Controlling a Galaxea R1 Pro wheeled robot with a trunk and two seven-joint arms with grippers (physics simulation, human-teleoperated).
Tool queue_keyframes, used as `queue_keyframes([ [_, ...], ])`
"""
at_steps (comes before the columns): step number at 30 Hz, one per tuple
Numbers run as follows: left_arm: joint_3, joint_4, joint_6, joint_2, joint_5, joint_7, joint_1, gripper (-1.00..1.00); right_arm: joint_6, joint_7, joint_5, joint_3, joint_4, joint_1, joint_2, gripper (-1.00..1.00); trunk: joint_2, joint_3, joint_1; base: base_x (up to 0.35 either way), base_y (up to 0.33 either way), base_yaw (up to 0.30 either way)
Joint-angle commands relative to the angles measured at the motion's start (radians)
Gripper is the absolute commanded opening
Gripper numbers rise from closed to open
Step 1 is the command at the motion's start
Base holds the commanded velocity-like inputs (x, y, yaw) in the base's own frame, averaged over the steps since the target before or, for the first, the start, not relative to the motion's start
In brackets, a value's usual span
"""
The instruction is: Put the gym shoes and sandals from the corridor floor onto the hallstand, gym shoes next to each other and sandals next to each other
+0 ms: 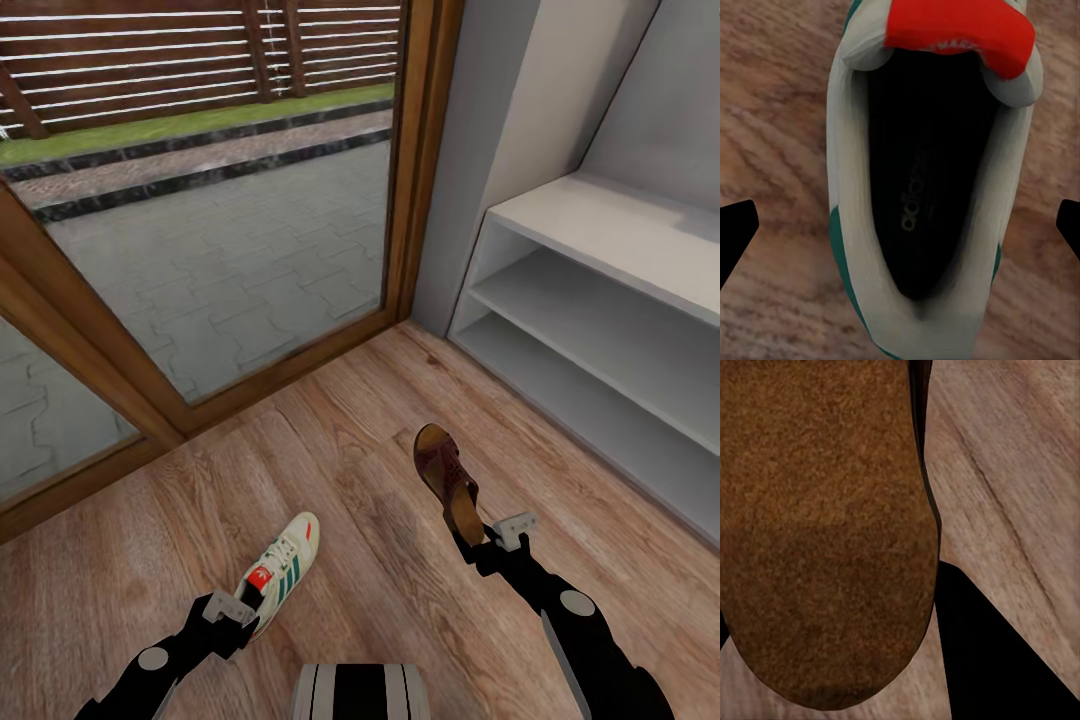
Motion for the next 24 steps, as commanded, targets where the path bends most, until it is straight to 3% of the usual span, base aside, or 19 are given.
queue_keyframes([
  [1, 0.003, 0.000, -0.006, 0.000, -0.010, -0.004, 0.000, 1.00, 0.005, 0.006, 0.007, -0.002, -0.002, 0.000, 0.001, -1.00, 0.000, -0.001, 0.000, 0.000, -0.001, 0.000],
  [6, 0.003, 0.000, -0.006, 0.000, -0.010, -0.004, 0.000, 1.00, 0.005, 0.006, 0.007, -0.002, -0.002, 0.000, 0.001, -1.00, 0.000, -0.001, 0.000, 0.000, 0.000, 0.000],
  [15, 0.003, 0.000, -0.006, 0.001, -0.011, -0.004, -0.001, 1.00, 0.005, 0.006, 0.007, -0.002, -0.002, 0.000, 0.001, -1.00, -0.002, -0.044, 0.004, 0.000, 0.000, 0.000],
  [24, 0.004, 0.000, -0.006, 0.002, -0.013, -0.003, -0.004, 1.00, 0.005, 0.006, 0.007, -0.002, -0.002, 0.000, 0.001, -1.00, -0.002, -0.053, 0.004, 0.000, 0.000, 0.000],
])
